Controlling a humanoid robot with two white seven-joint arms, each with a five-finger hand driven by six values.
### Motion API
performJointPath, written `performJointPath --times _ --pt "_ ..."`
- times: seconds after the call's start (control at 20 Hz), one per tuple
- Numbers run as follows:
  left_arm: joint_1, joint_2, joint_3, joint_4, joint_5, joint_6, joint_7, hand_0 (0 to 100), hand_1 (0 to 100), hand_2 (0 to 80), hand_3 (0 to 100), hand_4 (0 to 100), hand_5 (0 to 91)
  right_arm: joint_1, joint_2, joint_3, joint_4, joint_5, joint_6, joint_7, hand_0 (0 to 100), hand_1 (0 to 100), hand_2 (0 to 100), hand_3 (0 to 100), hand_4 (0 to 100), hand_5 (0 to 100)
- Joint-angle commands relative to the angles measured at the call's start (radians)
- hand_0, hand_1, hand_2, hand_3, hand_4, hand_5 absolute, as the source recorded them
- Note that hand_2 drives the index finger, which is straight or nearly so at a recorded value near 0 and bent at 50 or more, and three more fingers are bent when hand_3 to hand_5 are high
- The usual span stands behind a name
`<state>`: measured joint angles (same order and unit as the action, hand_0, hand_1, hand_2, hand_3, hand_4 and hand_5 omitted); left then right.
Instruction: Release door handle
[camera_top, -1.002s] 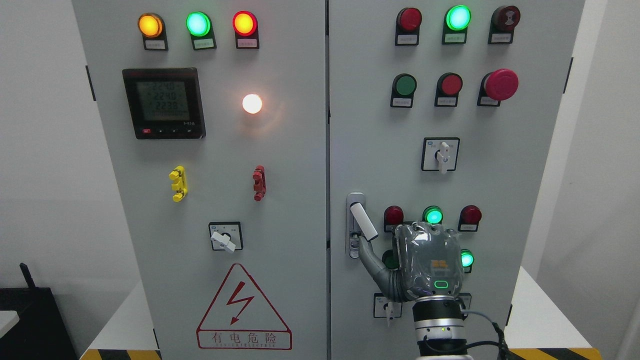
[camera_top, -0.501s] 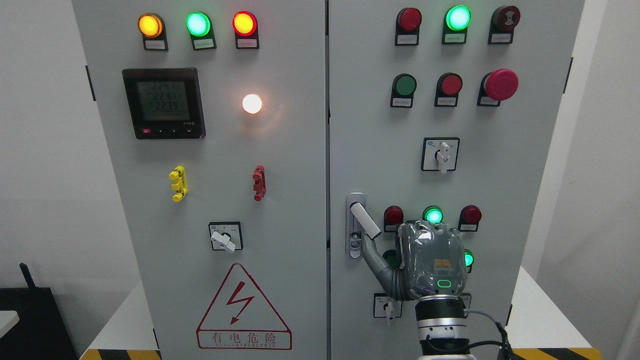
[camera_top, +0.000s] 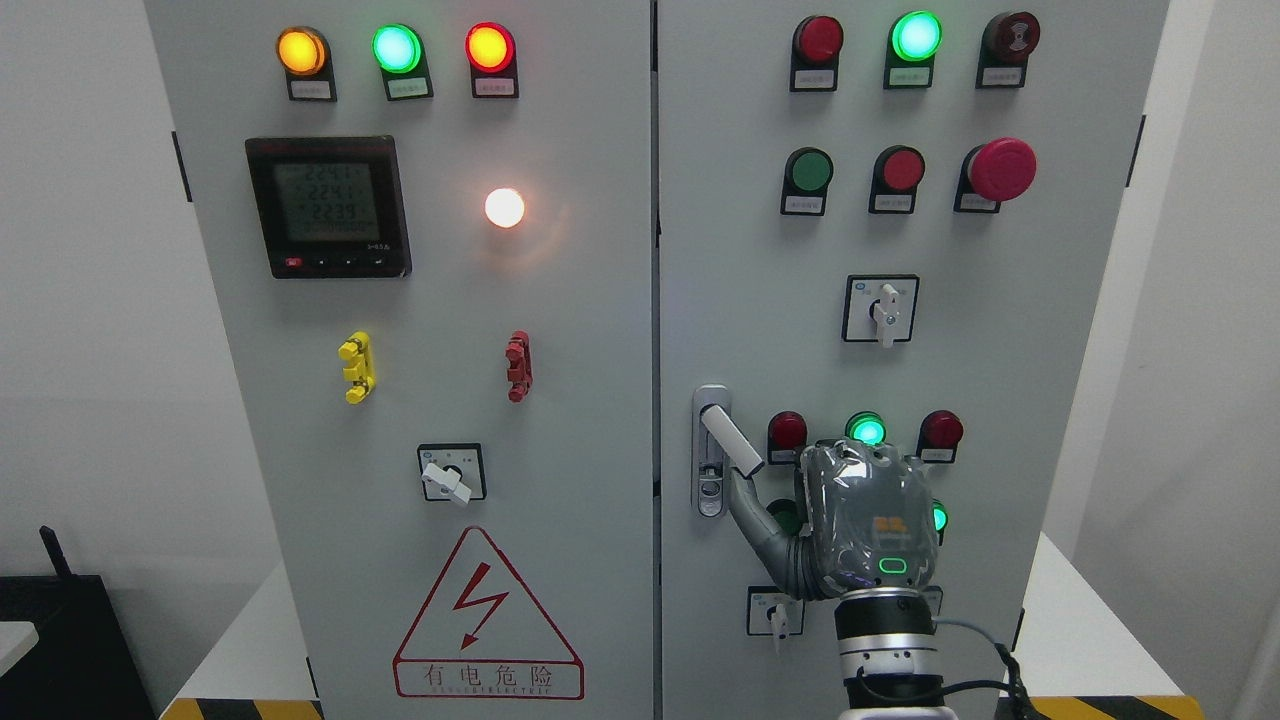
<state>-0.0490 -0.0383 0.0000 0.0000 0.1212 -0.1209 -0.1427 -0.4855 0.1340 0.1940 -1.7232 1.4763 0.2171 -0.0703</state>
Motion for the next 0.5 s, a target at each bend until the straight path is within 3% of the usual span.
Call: performJointPath --times 0.0,0.45 --pt "0.000 0.000 0.011 0.017 0.000 -0.002 0.000 12 39 0.0 0 0 0.0 -0.002 -0.002 -0.008 -0.001 -0.001 0.001 0.001 40 12 100 100 100 98" --pt "0.000 0.000 0.011 0.017 0.000 0.000 0.000 12 39 0.0 0 0 0.0 -0.004 -0.002 -0.014 -0.001 -0.001 -0.001 0.001 40 12 100 100 100 98"
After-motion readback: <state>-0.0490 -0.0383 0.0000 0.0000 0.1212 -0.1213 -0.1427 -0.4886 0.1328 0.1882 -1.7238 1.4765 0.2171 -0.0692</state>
